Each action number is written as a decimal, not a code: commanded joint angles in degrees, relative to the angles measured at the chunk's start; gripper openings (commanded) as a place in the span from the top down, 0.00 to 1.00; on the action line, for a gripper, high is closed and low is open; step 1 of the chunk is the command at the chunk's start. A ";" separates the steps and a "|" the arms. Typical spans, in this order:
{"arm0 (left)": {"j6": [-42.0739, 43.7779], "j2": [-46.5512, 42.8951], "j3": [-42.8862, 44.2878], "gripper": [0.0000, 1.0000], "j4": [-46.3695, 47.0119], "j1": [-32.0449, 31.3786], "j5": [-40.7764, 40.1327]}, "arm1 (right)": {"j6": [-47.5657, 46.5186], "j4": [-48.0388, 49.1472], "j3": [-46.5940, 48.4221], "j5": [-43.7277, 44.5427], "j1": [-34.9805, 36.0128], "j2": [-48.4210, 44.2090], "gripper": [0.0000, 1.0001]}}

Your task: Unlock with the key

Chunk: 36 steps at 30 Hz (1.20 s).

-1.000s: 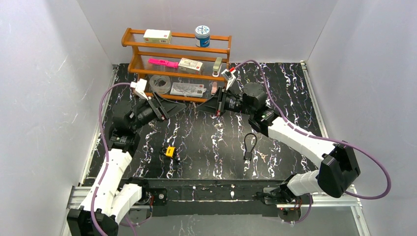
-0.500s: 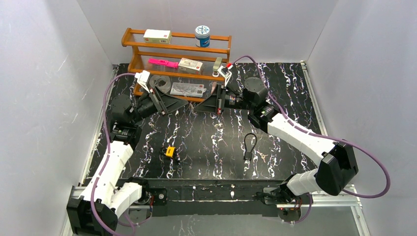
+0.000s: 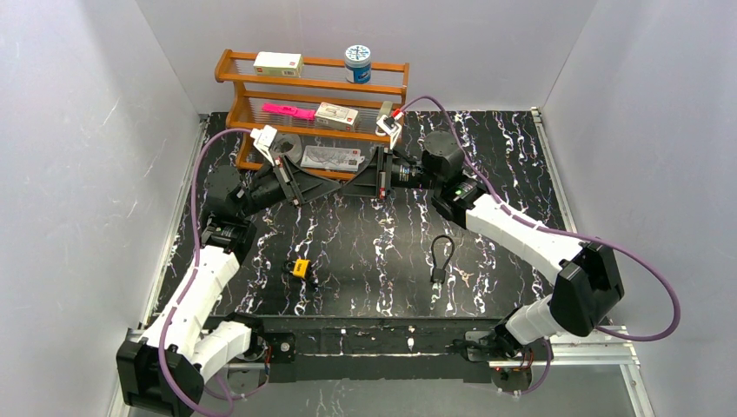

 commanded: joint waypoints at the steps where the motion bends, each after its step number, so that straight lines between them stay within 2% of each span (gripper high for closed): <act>1: 0.44 -0.46 0.08 0.79 1.93 -0.21 -0.02 | -0.49 0.68 2.00 -0.61 -0.11 -0.64 0.99; 4: 0.35 -0.56 -0.27 0.87 1.97 -0.20 -0.12 | -0.83 0.64 1.50 -0.15 -0.05 -1.07 0.99; 7: 0.33 -0.78 -0.63 0.98 2.01 -0.16 -0.03 | -1.18 0.45 1.53 -0.22 -0.06 -0.91 0.99; 9: 0.39 -1.11 -0.66 1.00 1.97 -0.21 -0.16 | -1.67 0.43 1.53 -0.56 -0.14 -0.72 0.99; 10: 0.35 -1.26 -0.60 1.00 1.97 -0.15 -0.57 | -1.92 0.43 1.41 -0.60 -0.07 -0.63 0.94; 14: -0.85 -2.26 -0.32 1.00 2.09 -0.21 -3.63 | -2.18 6.20 -2.28 -1.42 0.10 -1.34 0.56; 15: -1.10 -2.47 -0.30 1.00 2.25 -0.21 -4.19 | -1.79 7.43 -2.96 -0.42 0.10 -1.36 0.52; 23: -0.48 -2.58 -0.21 1.00 2.85 -0.21 -4.03 | 3.24 17.50 -5.14 0.58 0.54 1.09 0.47; 26: -0.28 -2.71 -0.46 1.00 2.90 -0.21 -4.30 | 3.59 19.69 -5.33 0.68 0.88 1.09 0.41; 29: -0.11 -2.81 -0.62 1.00 3.00 -0.21 -4.53 | 3.59 21.85 -6.44 2.04 1.42 0.36 0.30; 32: -0.09 -2.81 -0.55 1.00 3.10 -0.21 -4.36 | 3.68 21.34 -6.15 3.28 1.58 0.37 0.30; 36: -0.26 -2.75 -0.56 1.00 3.20 -0.21 -4.33 | 4.58 20.26 -4.97 3.13 1.62 1.56 0.39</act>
